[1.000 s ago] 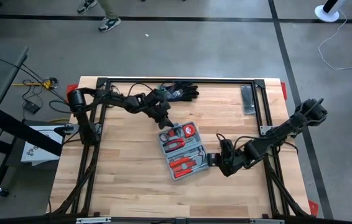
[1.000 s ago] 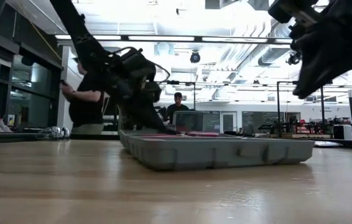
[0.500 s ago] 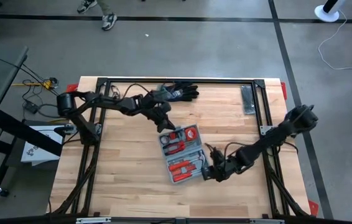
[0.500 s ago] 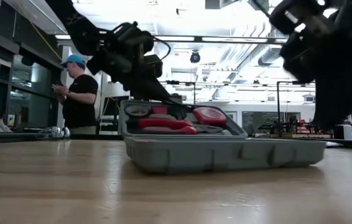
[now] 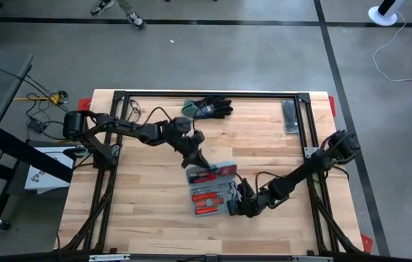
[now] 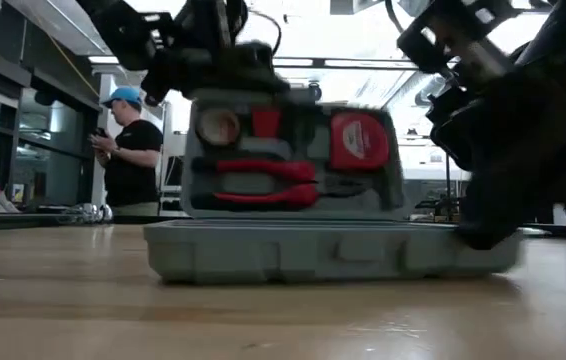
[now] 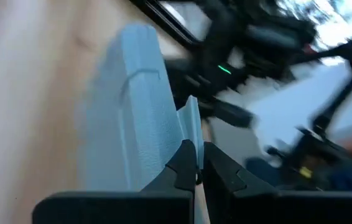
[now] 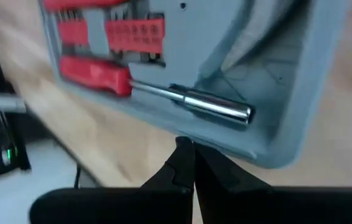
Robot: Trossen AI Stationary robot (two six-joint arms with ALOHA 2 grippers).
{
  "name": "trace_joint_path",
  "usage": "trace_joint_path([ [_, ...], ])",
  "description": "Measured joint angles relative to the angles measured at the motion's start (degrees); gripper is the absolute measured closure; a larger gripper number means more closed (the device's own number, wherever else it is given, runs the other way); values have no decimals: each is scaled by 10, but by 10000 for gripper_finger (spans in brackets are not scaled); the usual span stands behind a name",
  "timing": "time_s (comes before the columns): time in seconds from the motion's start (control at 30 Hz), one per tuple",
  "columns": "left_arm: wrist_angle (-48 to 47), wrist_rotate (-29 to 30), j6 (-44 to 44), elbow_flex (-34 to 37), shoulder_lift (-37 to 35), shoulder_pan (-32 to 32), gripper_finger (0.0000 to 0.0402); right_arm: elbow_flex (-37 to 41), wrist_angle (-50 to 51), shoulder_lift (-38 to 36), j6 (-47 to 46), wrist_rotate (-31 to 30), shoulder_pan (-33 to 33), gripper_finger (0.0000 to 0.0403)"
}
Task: Prefit tool cases
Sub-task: Put the measuring tape into the tool case
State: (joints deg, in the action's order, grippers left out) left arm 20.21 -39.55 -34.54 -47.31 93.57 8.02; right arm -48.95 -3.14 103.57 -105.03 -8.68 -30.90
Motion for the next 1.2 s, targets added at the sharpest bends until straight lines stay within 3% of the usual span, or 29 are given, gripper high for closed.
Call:
trace_joint_path([
  [0.17, 2, 6, -19, 1, -2, -47, 401, 5, 13, 5, -14, -52, 4, 403],
  [0.5, -59, 88, 29, 3, 41, -143, 397, 3, 6, 3, -1, -59, 14, 403],
  [0.7, -57, 114, 40, -1, 90, -172, 397, 3, 0, -3, -13, -59, 3, 403],
  [0.93, -47, 130, 27, 3, 69, -171, 400, 2, 54, -45, -38, -110, -23, 403],
  [1.07, -95, 180, 36, 7, 34, -169, 400, 2, 81, -76, -31, -163, -33, 403],
  [1.2, -179, 291, 46, 8, -35, -178, 401, 2, 77, -107, 23, -221, -28, 403],
])
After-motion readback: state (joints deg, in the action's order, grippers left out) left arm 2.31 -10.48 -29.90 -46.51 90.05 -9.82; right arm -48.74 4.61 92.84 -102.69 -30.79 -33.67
